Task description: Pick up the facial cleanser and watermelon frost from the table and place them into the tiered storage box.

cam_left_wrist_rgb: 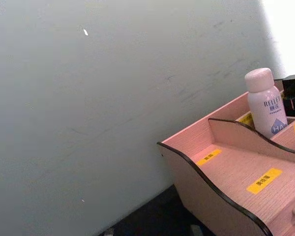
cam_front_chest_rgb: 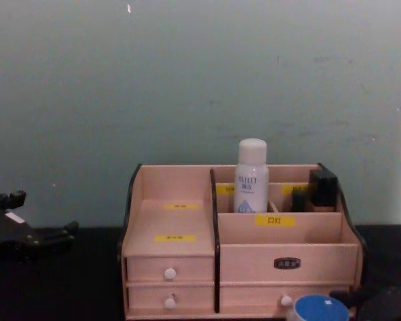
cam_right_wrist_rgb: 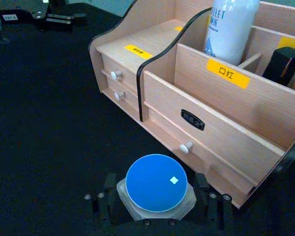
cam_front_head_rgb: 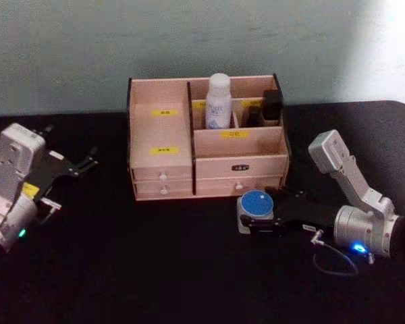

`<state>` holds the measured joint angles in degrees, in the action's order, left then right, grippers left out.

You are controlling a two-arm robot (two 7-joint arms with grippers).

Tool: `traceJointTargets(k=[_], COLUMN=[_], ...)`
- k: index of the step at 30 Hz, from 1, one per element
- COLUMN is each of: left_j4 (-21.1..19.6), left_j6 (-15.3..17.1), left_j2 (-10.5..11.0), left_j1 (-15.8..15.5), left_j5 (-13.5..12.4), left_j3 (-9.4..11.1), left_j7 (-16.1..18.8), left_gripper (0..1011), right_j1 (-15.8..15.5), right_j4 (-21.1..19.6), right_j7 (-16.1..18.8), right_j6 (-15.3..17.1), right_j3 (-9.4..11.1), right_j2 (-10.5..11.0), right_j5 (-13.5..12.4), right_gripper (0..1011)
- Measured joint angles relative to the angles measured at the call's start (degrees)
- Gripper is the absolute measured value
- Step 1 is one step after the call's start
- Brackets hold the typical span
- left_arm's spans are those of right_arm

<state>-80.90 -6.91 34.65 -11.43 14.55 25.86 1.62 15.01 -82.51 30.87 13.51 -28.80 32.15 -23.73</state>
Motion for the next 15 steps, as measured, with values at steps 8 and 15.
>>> traceJointTargets(k=[8,15], left_j4=[0.0,0.0], left_j6=[0.0,0.0], left_j2=[0.0,0.0], left_j1=[0.0,0.0], left_j5=[0.0,0.0], left_j3=[0.0,0.0], left_j7=[0.0,0.0], left_gripper=[1001,1001], right_j1=[0.0,-0.1], right_j4=[-0.1,-0.1], right_j7=[0.0,0.0], right_j6=[0.0,0.0], right_j3=[0.0,0.1], right_j2=[0.1,0.1], right_j5=[0.0,0.0], right_gripper=[1003,922])
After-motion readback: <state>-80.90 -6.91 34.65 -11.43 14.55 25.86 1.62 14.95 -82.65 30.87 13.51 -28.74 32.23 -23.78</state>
